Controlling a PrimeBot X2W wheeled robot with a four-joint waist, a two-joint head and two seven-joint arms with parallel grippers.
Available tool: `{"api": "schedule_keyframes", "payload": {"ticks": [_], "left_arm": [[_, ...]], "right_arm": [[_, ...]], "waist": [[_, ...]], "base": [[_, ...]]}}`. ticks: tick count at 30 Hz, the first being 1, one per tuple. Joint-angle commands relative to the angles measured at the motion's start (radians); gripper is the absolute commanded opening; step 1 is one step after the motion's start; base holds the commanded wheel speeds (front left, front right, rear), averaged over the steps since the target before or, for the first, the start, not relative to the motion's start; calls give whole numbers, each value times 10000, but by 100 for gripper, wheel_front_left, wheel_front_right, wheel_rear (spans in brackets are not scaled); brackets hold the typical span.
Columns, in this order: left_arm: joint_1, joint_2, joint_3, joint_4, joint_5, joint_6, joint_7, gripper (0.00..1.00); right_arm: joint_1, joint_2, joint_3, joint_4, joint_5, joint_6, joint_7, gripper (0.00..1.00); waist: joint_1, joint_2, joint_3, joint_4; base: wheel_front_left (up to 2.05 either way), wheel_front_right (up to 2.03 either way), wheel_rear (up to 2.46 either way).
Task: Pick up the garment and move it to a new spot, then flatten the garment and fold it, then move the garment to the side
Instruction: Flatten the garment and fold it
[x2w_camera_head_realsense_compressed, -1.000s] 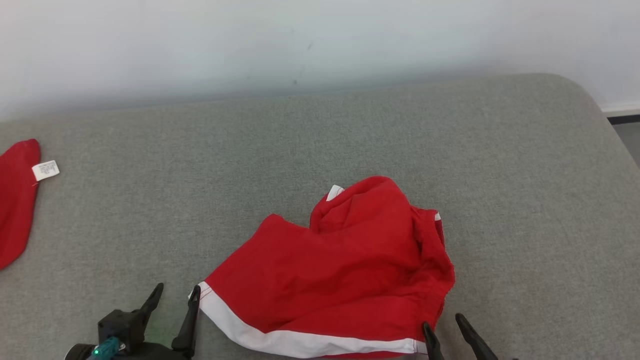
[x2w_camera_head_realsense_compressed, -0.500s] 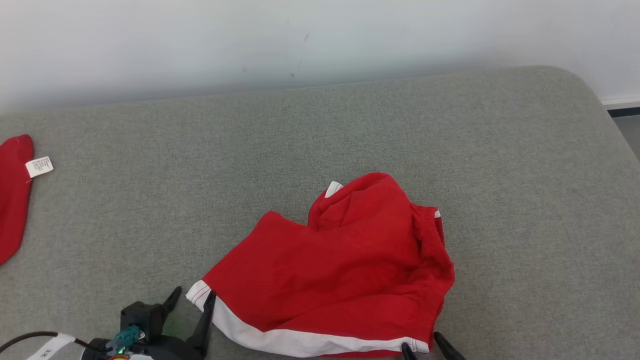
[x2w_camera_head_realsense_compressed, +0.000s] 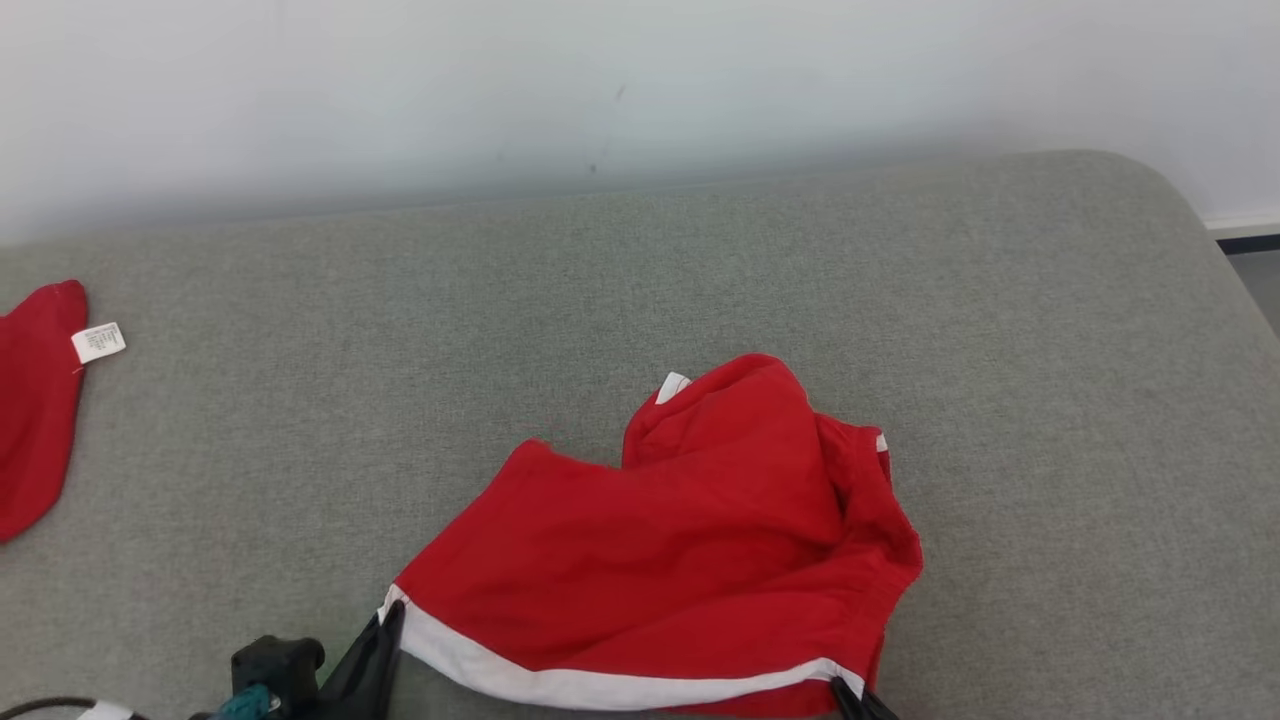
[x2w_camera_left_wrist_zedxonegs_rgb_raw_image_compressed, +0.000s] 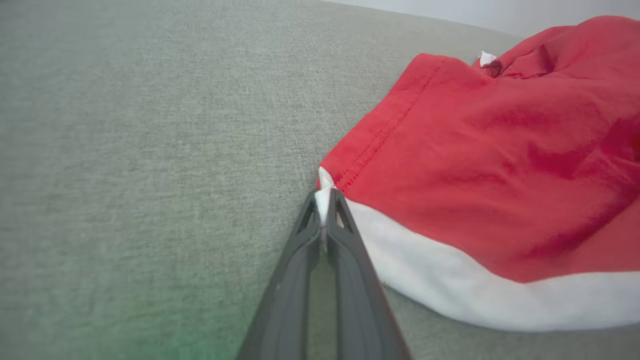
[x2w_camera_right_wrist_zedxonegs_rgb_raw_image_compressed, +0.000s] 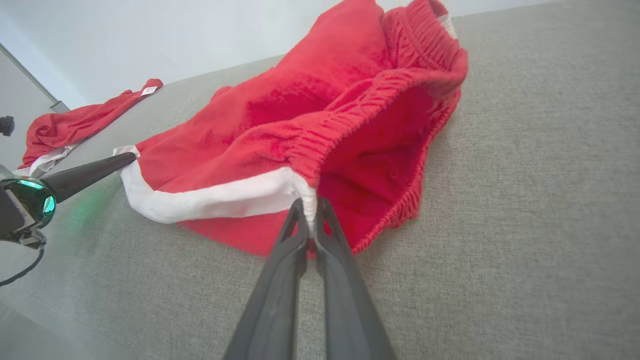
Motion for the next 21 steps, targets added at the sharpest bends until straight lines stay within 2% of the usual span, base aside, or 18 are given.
{"api": "schedule_keyframes", "payload": {"ticks": [1, 6, 8, 12, 16, 17, 21], "left_arm": [[369, 108, 216, -380, -33, 91, -98, 0], [598, 97, 409, -1356, 58, 425, -106, 0], [259, 195, 497, -2026, 47, 590, 33, 0], [-681, 399, 599, -2680, 63, 655, 577, 0], [-2285, 538, 602, -2842, -18, 500, 1362, 0], [-3315, 604, 590, -2698, -88, 410, 1867, 0], [-5591, 585, 823, -2172, -382, 366, 2833, 0]], "right_arm": [[288, -319, 14, -514, 215, 14, -11, 0], [369, -969, 428, -1345, 433, 14, -11, 0], [-42, -1320, 586, -1875, 883, 14, -11, 0], [-890, -1795, 731, -2328, 1752, 14, 139, 0], [-2454, -2257, 896, -2440, 2254, 14, 421, 0], [-3519, -2441, 916, -2305, 2532, 14, 574, 0], [-5977, -2492, 1062, -1702, 3213, 14, 949, 0]], "waist": [[0, -1, -20, 104], [0, -1, -7, 221], [0, -1, 7, 305], [0, -1, 179, 385], [0, -1, 590, 416], [0, -1, 908, 407], [0, -1, 1684, 370]], "base": [[0, 0, 0], [0, 0, 0], [0, 0, 0], [0, 0, 0], [0, 0, 0], [0, 0, 0], [0, 0, 0]]}}
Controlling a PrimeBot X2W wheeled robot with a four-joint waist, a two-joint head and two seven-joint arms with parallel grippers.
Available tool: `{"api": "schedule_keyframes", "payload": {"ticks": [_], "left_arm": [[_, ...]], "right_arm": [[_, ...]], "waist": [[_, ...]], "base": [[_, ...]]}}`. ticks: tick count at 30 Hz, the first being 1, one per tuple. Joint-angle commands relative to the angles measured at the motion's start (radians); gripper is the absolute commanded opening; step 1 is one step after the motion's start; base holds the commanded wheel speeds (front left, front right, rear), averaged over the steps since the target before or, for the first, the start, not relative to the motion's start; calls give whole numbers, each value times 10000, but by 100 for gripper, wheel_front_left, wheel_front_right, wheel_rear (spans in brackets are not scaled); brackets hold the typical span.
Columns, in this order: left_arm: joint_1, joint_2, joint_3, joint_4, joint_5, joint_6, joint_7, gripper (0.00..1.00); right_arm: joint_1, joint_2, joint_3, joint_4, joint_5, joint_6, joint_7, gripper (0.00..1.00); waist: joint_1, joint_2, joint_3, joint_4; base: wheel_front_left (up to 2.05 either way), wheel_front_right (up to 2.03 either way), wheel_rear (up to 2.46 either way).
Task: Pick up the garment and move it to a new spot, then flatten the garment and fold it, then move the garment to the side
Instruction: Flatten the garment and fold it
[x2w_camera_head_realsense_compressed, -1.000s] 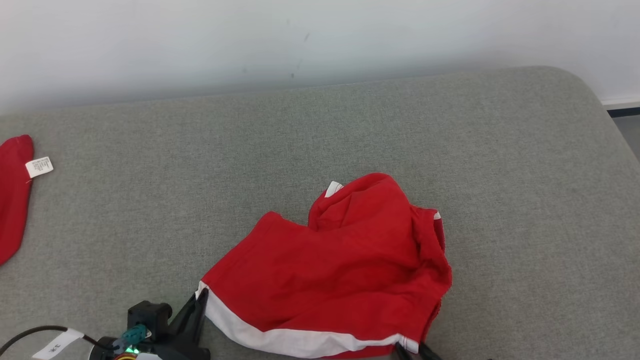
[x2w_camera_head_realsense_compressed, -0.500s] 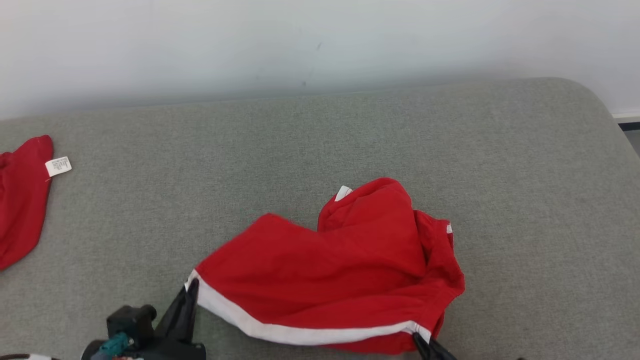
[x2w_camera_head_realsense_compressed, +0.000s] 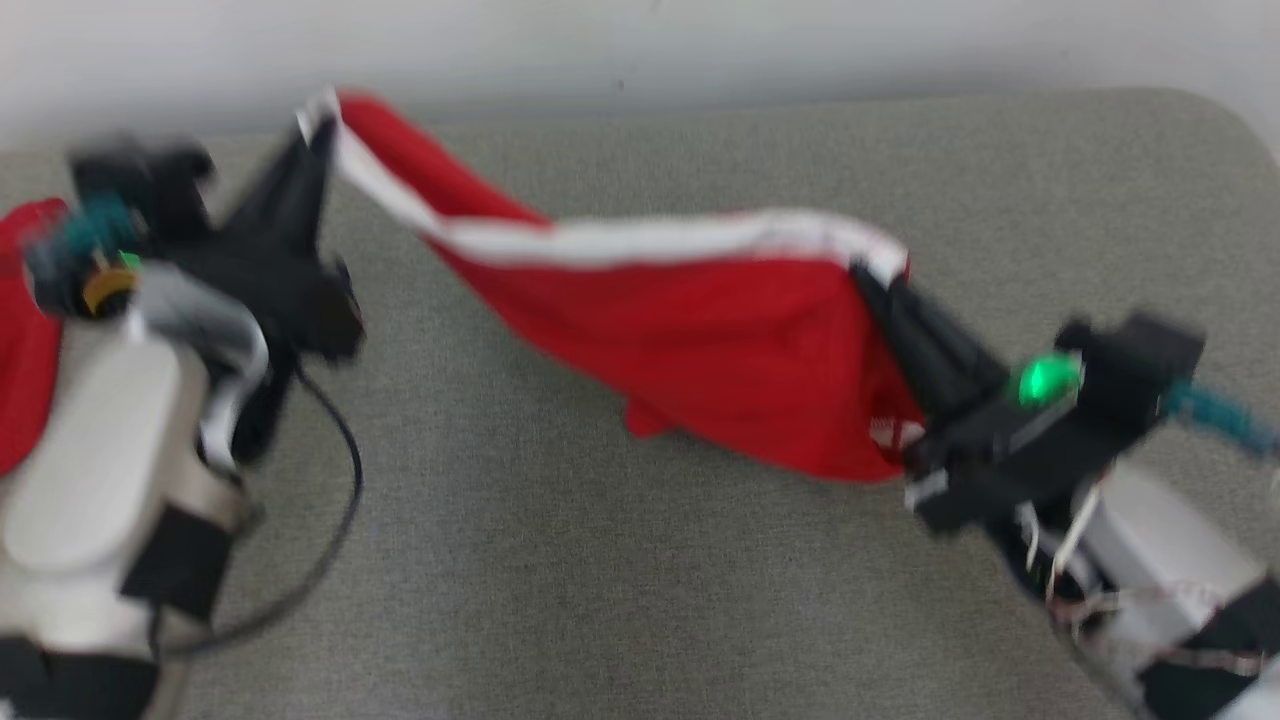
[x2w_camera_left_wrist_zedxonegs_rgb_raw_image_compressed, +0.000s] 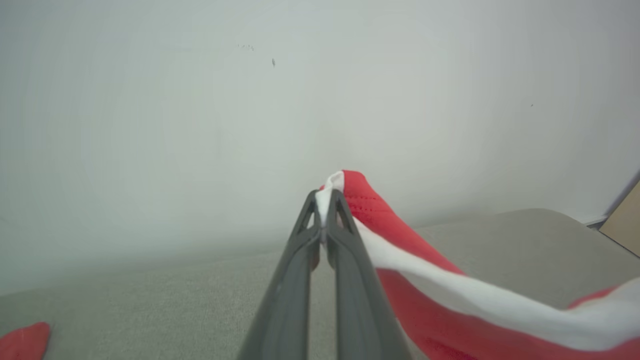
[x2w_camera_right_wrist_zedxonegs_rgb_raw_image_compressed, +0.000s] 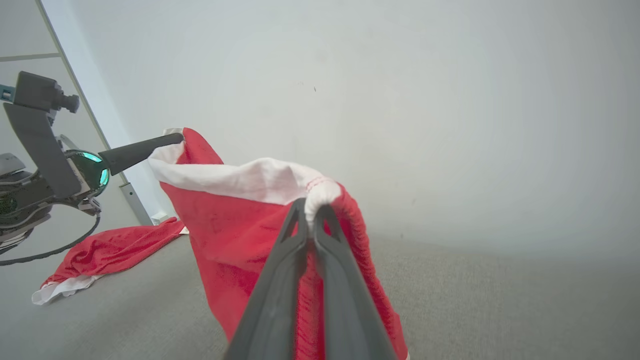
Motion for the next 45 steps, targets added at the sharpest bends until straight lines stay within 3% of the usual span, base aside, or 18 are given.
{"api": "schedule_keyframes", "payload": {"ticks": [1, 7, 14, 24, 32, 38, 45], "left_arm": [[-925, -6, 192, 340, -223, 45, 269, 0], [-4628, -376, 656, 1800, -563, 310, 1076, 0], [-8222, -763, 842, 3594, -401, 592, 792, 0], [-10976, -1043, 797, 5295, -228, 447, -13, 0], [-10578, -1244, 806, 6375, -528, 66, -651, 0], [-8521, -1699, 1041, 6363, -1287, -282, -2000, 0], [-4895, -1977, 1273, 5084, -2251, -347, -2695, 0]], "right_arm": [[-1014, -91, 122, 321, 153, 14, 131, 0], [-5321, 36, 447, 1879, 1122, 14, 626, 0], [-9483, 18, 1247, 3513, 1414, 14, 691, 0], [-12723, 45, 2780, 5306, 1828, 14, 29, 0], [-12702, -169, 4261, 5680, 2551, 14, -592, 0], [-11008, -749, 5361, 4732, 3232, 14, -911, 0], [-7613, -1723, 4753, 2730, 2964, 14, -923, 0]], "waist": [[-1, -1, 848, -13], [-1, -1, 2130, 57], [-1, -1, 3175, 245], [-1, -1, 3625, 331], [-1, -1, 3638, 392], [-1, -1, 2920, 334], [-1, -1, 1543, 441]], "base": [[0, 0, 0], [0, 0, 0], [0, 0, 0], [0, 0, 0], [0, 0, 0], [0, 0, 0], [0, 0, 0]]}}
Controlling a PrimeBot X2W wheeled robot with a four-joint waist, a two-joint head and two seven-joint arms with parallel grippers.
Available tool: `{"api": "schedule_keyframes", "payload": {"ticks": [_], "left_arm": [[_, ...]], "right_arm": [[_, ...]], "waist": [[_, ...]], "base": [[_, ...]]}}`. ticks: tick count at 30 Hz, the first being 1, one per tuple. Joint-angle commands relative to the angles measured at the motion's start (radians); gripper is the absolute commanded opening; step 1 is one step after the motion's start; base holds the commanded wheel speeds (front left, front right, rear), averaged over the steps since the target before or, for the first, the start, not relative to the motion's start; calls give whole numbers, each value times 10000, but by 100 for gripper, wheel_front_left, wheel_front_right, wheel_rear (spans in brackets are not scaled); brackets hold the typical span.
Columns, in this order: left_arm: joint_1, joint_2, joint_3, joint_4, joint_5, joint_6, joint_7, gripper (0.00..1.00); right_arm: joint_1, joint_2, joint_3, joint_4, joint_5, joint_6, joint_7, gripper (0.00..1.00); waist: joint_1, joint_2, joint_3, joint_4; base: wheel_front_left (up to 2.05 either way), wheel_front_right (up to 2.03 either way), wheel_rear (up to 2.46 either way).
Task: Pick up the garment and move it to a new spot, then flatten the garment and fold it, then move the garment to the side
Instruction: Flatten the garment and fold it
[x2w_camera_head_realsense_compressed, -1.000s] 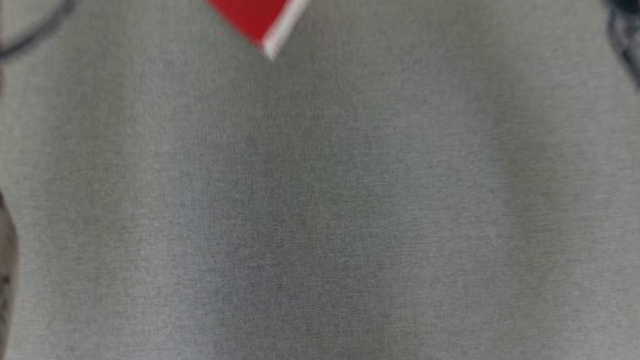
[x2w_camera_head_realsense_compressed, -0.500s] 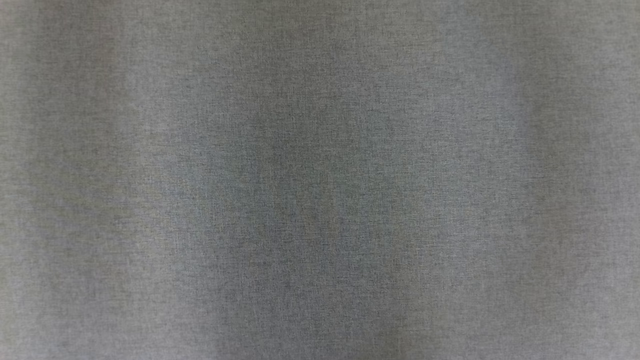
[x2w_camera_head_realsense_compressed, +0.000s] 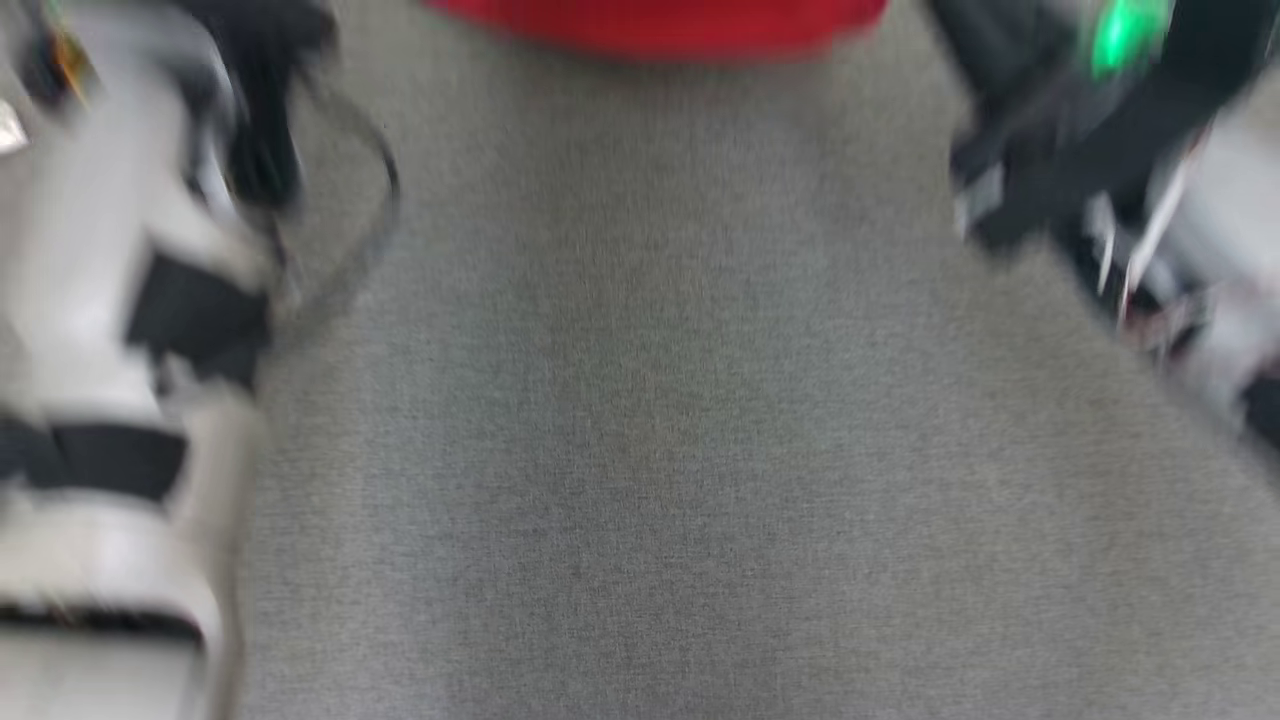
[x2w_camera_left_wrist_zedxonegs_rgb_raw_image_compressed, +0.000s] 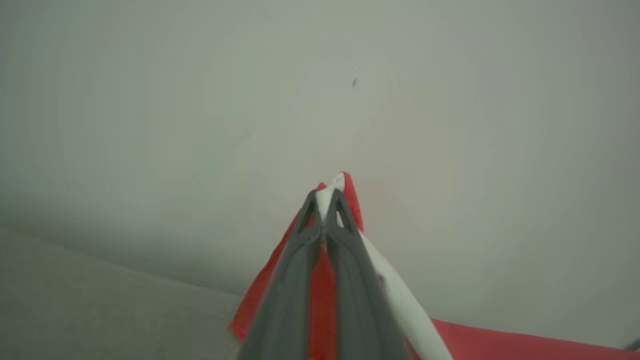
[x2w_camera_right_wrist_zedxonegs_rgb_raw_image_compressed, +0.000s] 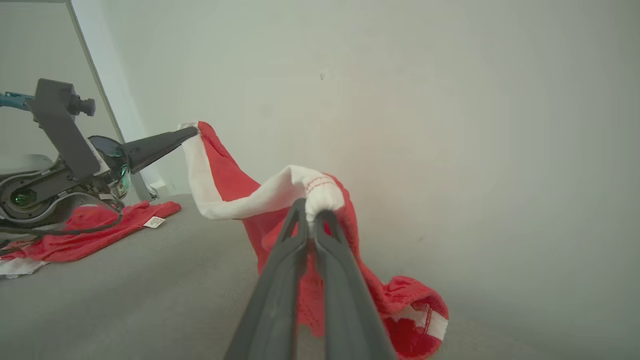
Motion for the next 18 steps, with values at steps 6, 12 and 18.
{"api": "schedule_keyframes", "payload": {"ticks": [6, 12, 18], "left_arm": [[3636, -11, 301, -2031, -481, 86, -157, 0], [7274, -79, 429, -4497, -758, 795, -71, 0], [10138, 90, 672, -6101, -804, 1486, -120, 0]], "right_arm": [[3158, -689, -555, -1807, -24, 14, -32, 0], [5780, -1149, -794, -2830, -350, 14, -30, 0], [7638, -1290, -157, -3152, -1073, 14, -32, 0]], "waist": [[3, 1, -1590, 146], [3, 1, -2031, 228], [3, 1, -2359, 302]], "base": [[0, 0, 0], [0, 0, 0], [0, 0, 0]]}}
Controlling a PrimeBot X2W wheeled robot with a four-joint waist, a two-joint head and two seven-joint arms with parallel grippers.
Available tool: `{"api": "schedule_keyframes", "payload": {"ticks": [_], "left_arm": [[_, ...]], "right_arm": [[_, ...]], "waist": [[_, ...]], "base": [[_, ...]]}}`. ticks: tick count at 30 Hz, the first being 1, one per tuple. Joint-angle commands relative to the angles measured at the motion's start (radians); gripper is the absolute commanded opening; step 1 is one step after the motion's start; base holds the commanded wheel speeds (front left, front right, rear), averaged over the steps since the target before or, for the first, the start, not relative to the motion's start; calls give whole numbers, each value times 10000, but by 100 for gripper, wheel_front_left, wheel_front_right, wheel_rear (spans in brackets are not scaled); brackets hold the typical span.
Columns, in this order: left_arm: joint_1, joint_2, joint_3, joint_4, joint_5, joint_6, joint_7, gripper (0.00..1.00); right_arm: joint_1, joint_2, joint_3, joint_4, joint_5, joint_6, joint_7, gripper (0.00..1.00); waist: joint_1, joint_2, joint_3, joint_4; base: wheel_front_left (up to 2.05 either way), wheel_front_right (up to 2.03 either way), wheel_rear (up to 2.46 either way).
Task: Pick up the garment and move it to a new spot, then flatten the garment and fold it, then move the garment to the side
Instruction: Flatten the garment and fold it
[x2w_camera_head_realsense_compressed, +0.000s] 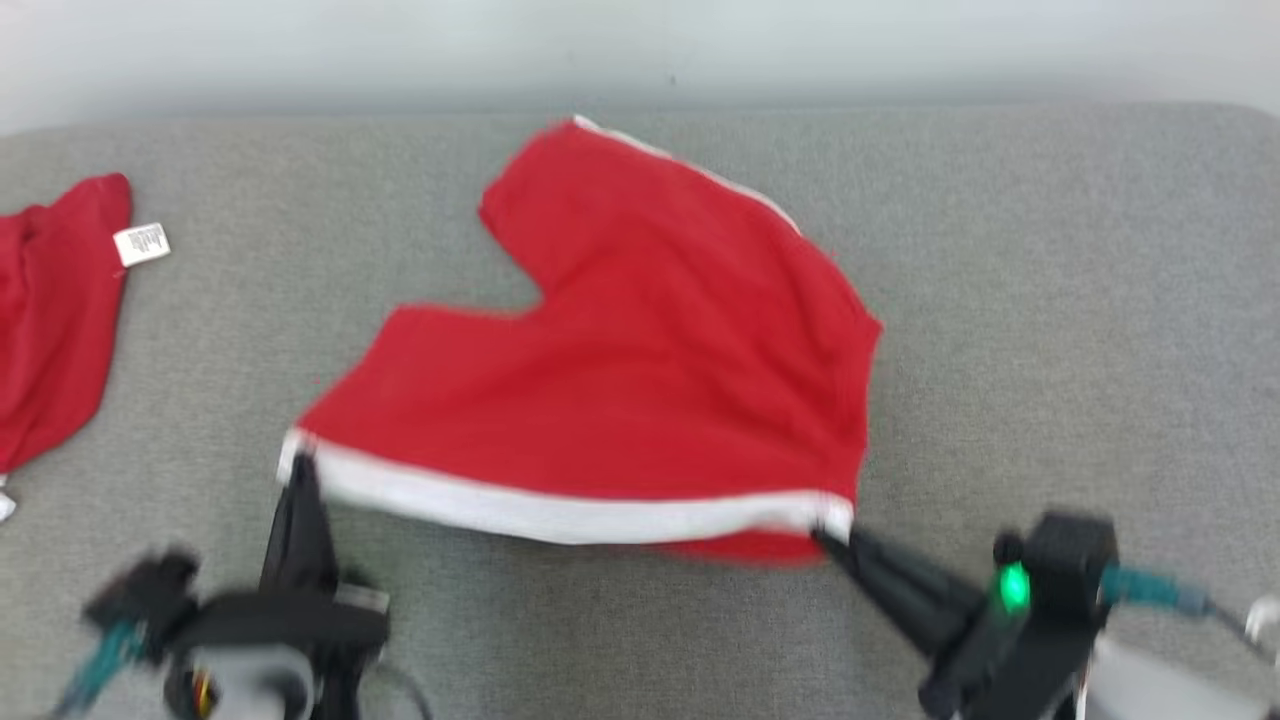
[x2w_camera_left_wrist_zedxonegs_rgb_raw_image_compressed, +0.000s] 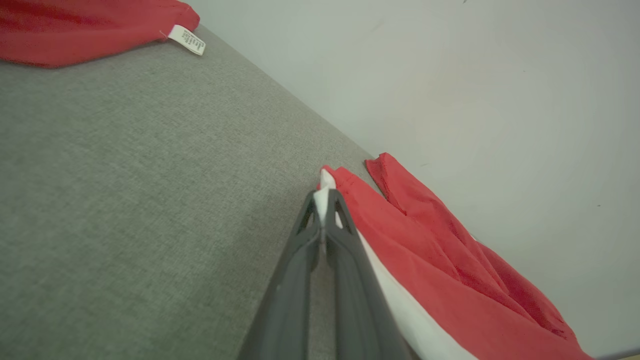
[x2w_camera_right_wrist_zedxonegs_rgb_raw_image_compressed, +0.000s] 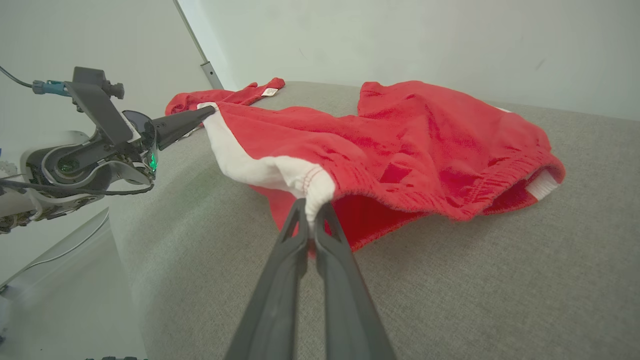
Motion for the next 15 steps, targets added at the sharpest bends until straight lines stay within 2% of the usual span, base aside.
{"api": "schedule_keyframes", "payload": {"ticks": [1, 9, 15], "left_arm": [[755, 31, 279, -343, -241, 138, -70, 0], [2589, 215, 500, -964, -133, 528, -70, 0], [3510, 78, 586, -1342, -199, 681, -100, 0]], "right_arm": [[669, 79, 109, -34, -115, 14, -9, 0], [2378, 144, 395, 107, -397, 14, -10, 0], [3147, 237, 672, -58, -377, 14, -10, 0]], "waist": [[3, 2, -310, 74], [3, 2, -771, 112], [3, 2, -814, 97]], "base": [[0, 0, 0], [0, 0, 0], [0, 0, 0]]}}
